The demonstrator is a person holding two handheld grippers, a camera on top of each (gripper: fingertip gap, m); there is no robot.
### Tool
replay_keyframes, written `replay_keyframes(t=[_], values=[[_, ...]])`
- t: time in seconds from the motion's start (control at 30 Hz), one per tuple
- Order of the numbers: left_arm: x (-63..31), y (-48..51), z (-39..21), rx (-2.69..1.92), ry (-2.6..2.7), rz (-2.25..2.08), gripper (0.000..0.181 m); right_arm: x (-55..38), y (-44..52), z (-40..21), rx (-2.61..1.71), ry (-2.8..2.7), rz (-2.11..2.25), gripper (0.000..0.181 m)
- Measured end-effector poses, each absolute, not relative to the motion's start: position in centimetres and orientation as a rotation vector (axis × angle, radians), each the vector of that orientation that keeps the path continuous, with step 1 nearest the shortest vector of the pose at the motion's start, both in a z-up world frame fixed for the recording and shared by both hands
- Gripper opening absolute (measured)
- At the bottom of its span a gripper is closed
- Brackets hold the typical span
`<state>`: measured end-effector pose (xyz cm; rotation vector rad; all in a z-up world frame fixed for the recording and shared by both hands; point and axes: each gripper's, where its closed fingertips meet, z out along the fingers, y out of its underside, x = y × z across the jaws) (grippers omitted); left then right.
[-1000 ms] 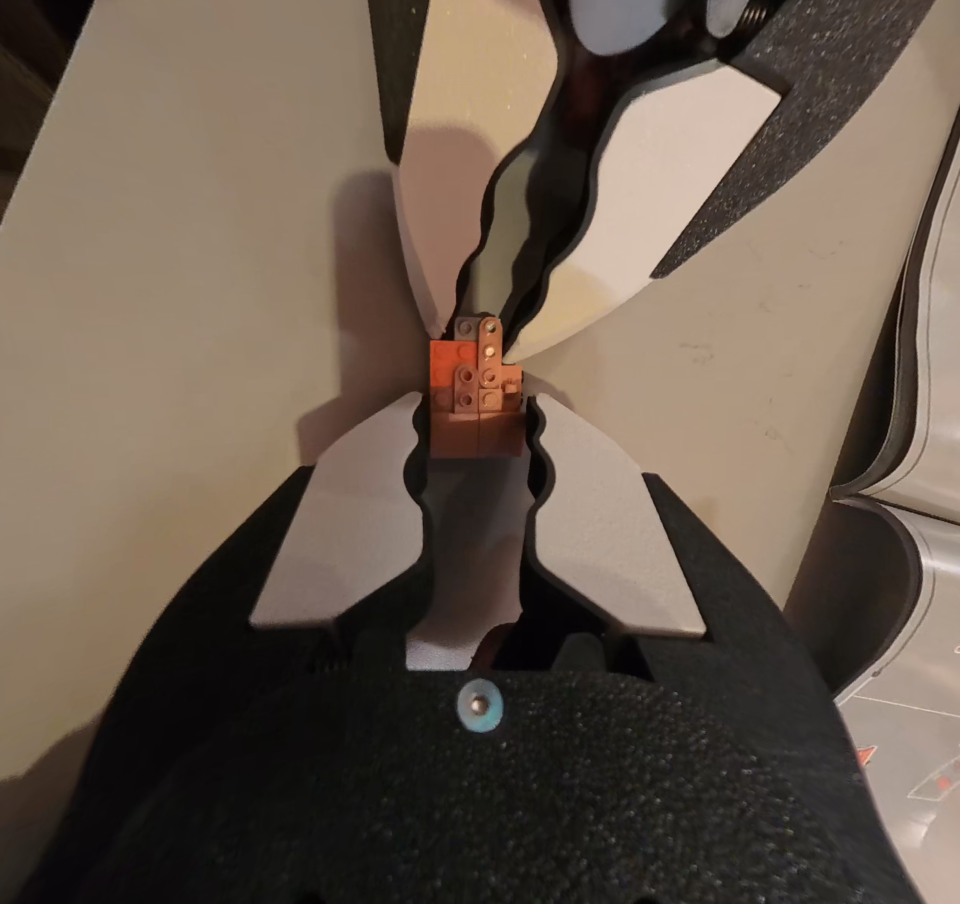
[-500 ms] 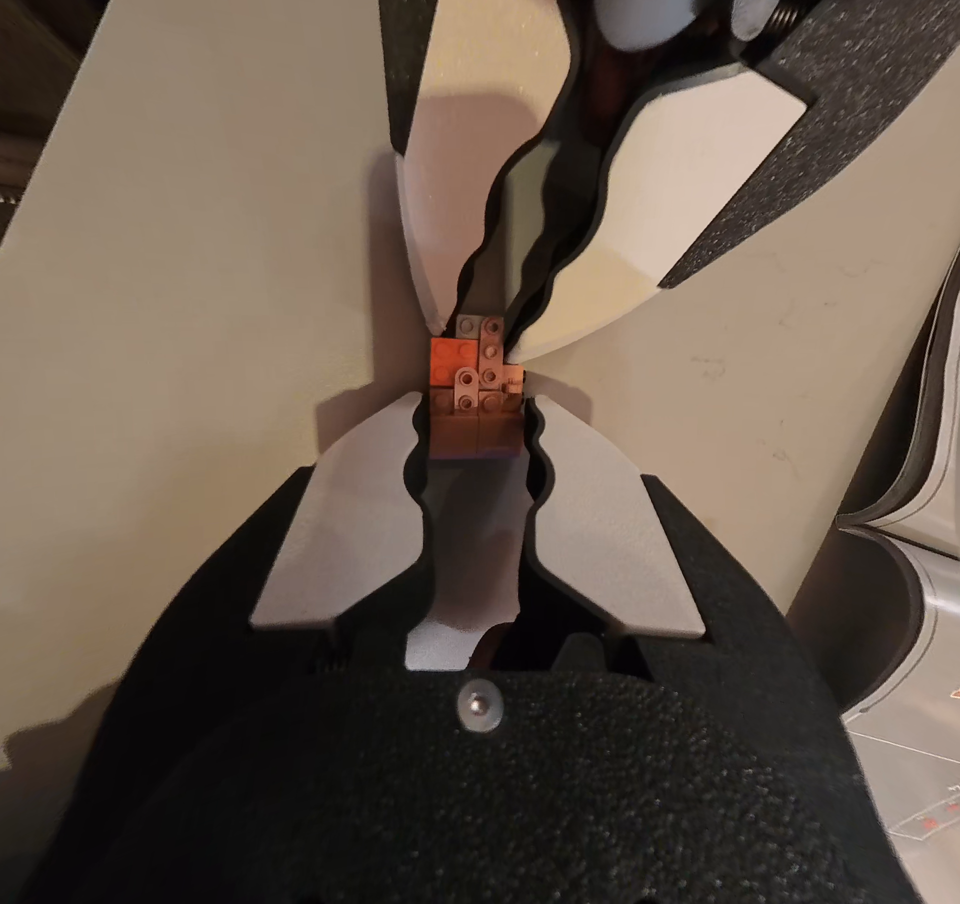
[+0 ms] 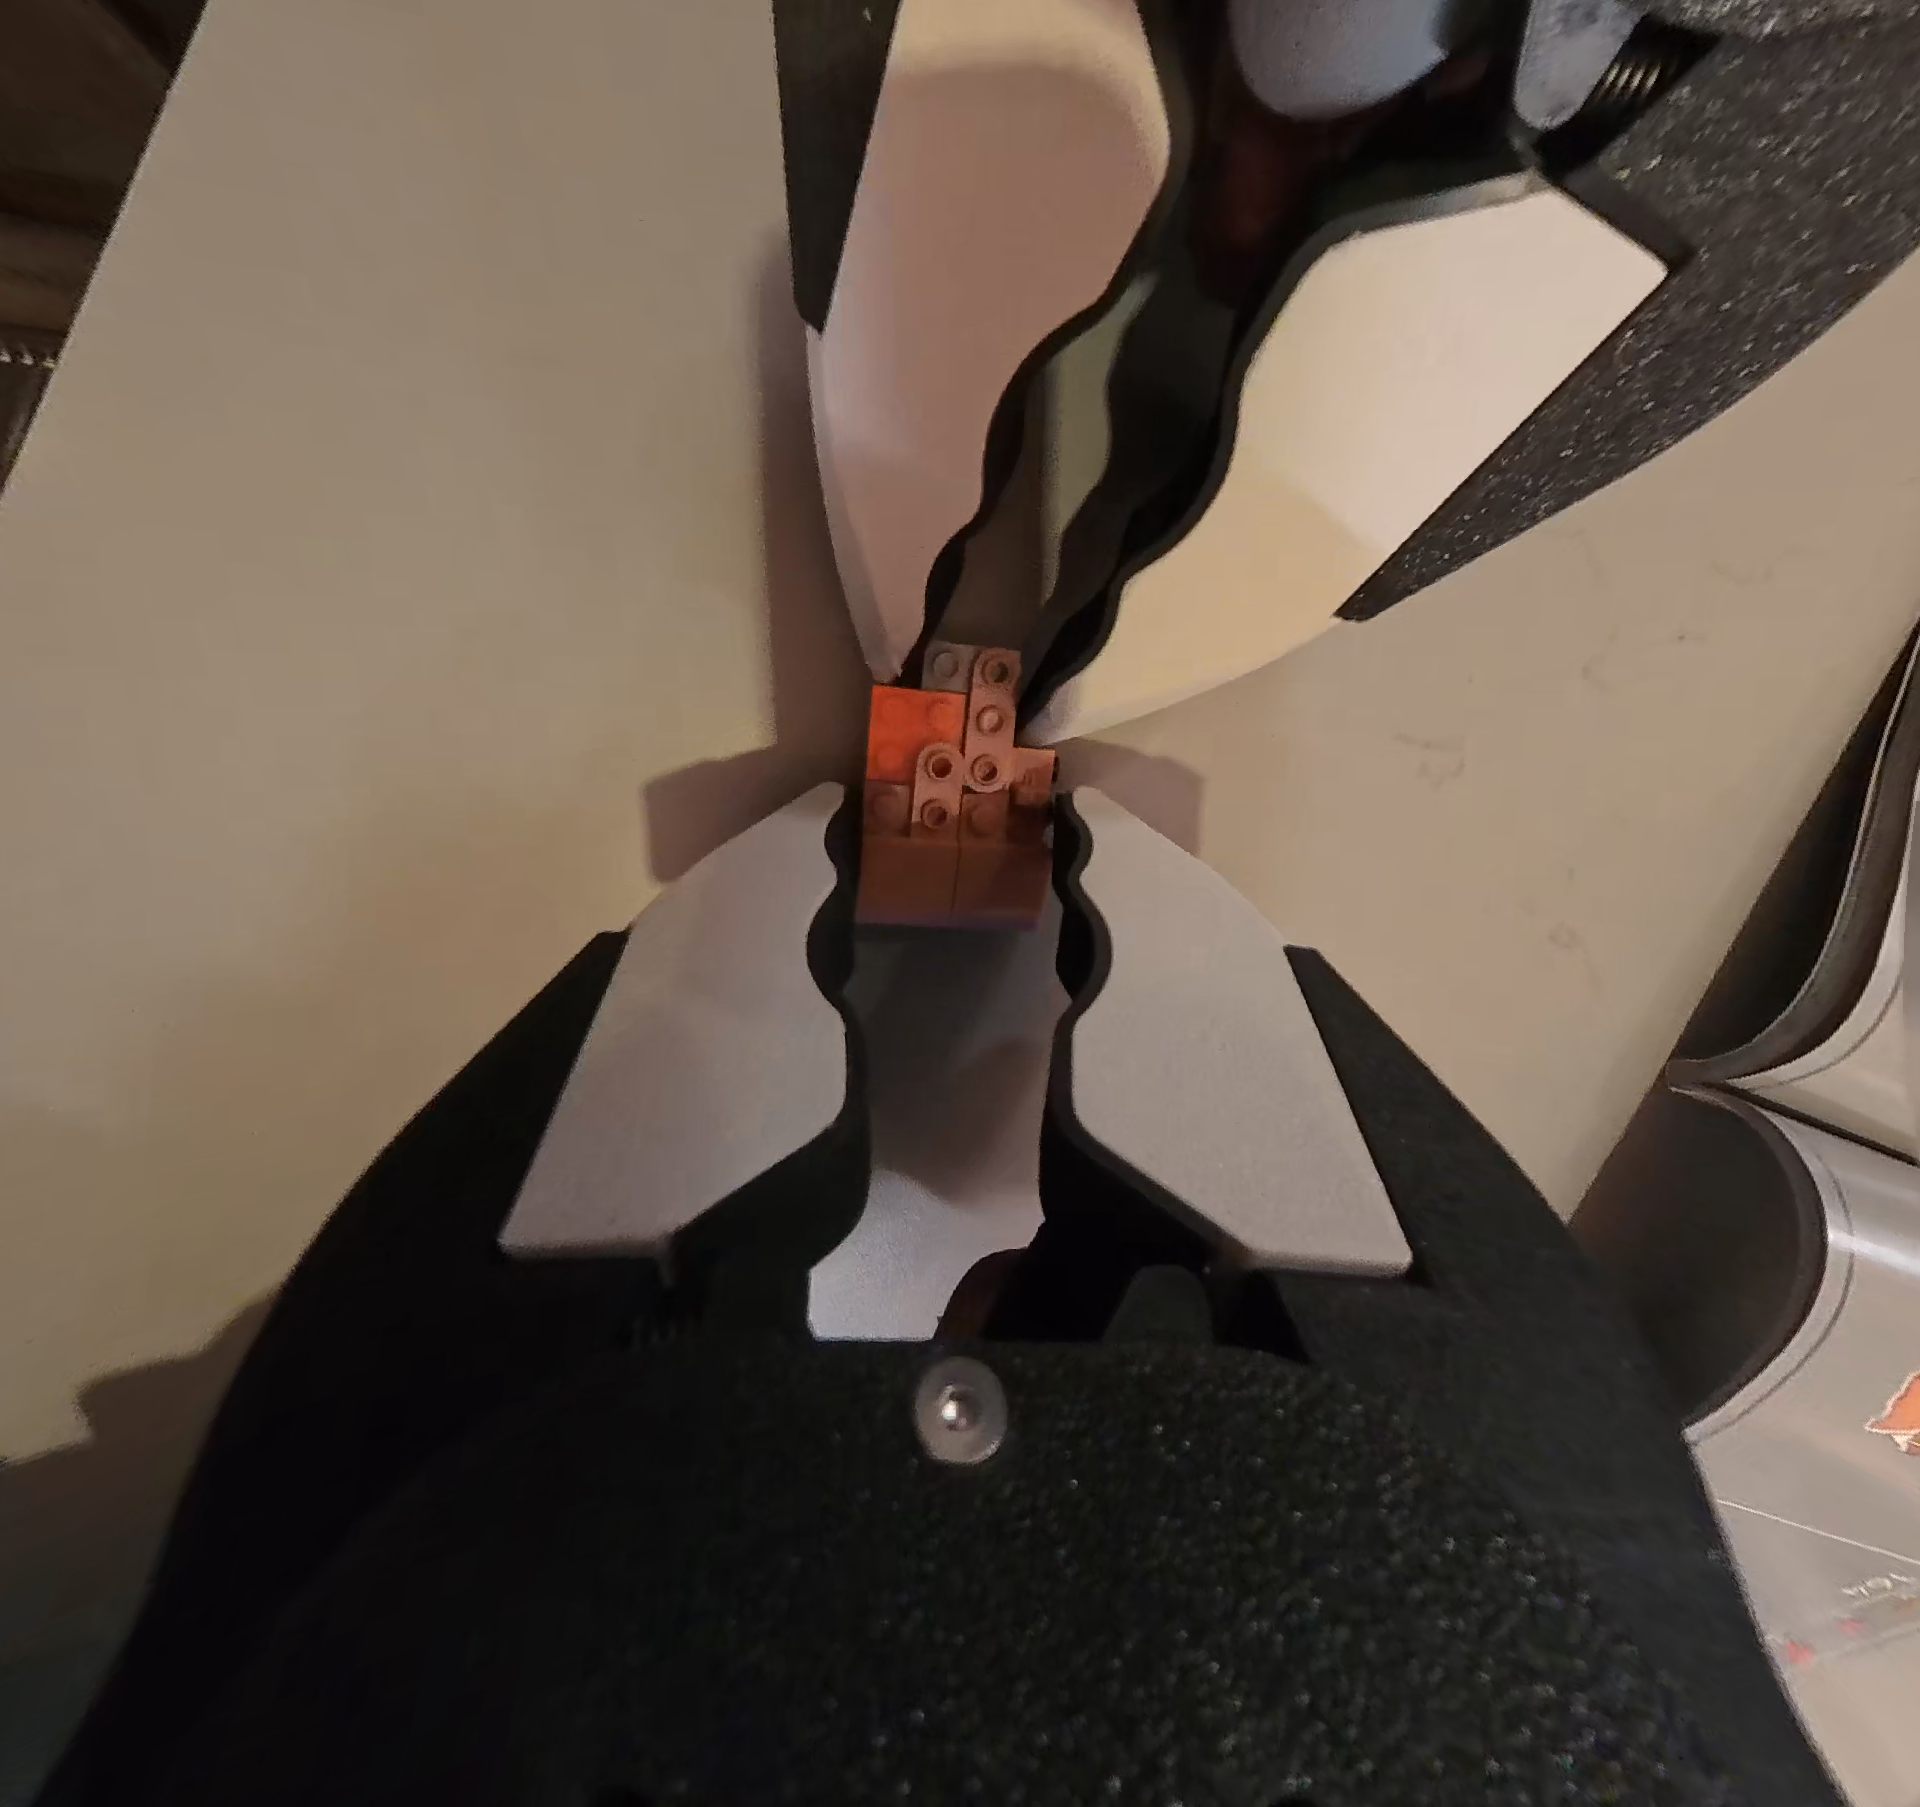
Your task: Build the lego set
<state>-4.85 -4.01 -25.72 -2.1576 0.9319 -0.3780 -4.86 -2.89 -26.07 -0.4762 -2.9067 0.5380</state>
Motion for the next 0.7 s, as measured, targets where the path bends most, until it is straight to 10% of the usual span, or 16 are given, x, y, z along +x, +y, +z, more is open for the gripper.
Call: replay_keyframes(t=[0.7], values=[[-6.2,-4.9,-23.7,-1.912,0.995,-0.186,0.040,-5.3,-2.8,-25.4,-0.645,-2.804,0.801,0.034]])
